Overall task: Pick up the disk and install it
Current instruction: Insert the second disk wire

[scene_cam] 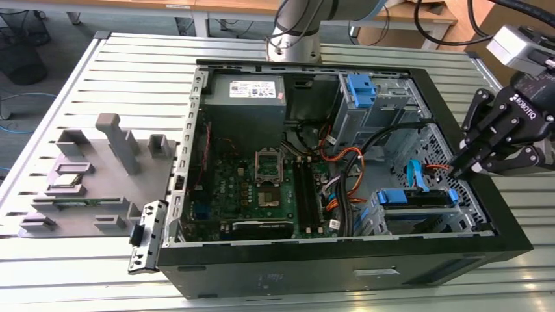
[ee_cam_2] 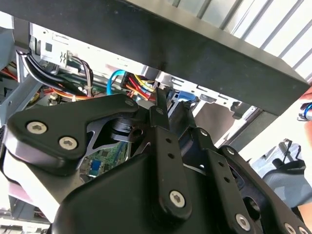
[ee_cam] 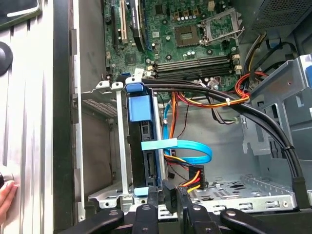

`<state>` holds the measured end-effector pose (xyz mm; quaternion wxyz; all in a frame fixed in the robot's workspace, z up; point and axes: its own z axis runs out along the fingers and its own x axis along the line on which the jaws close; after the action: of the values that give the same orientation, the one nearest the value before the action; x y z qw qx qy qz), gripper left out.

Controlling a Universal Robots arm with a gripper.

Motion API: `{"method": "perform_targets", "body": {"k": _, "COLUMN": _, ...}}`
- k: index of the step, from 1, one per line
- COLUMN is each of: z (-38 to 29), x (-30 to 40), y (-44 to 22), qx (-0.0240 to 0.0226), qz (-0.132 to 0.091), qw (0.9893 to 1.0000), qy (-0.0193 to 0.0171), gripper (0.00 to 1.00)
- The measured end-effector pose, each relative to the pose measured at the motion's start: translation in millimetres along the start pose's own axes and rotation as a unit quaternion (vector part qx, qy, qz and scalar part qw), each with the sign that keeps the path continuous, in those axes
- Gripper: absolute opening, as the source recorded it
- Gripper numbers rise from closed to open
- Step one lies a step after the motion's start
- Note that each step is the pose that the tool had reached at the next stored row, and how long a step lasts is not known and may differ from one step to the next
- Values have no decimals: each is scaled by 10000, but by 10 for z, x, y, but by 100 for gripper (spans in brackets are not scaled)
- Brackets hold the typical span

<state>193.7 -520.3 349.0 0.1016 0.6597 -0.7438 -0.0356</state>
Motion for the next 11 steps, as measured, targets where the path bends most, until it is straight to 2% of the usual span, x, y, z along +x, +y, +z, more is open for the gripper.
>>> {"method": "perform_targets", "body": {"k": 2, "z": 8, "x": -2, "y": -12, "qx": -93, "qz": -7, "qw": 10000, "qy": 13, "gripper": 30}}
{"method": "perform_targets", "body": {"k": 5, "z": 11, "x": -8, "y": -53, "qx": -284, "qz": -23, "qw": 9996, "qy": 37, "gripper": 30}}
{"method": "perform_targets", "body": {"k": 6, "z": 10, "x": -9, "y": -64, "qx": -331, "qz": -27, "qw": 9994, "qy": 43, "gripper": 30}}
{"method": "perform_targets", "body": {"k": 8, "z": 9, "x": -11, "y": -74, "qx": -378, "qz": -31, "qw": 9993, "qy": 49, "gripper": 30}}
{"method": "perform_targets", "body": {"k": 11, "z": 9, "x": -11, "y": -74, "qx": -382, "qz": -31, "qw": 9993, "qy": 49, "gripper": 30}}
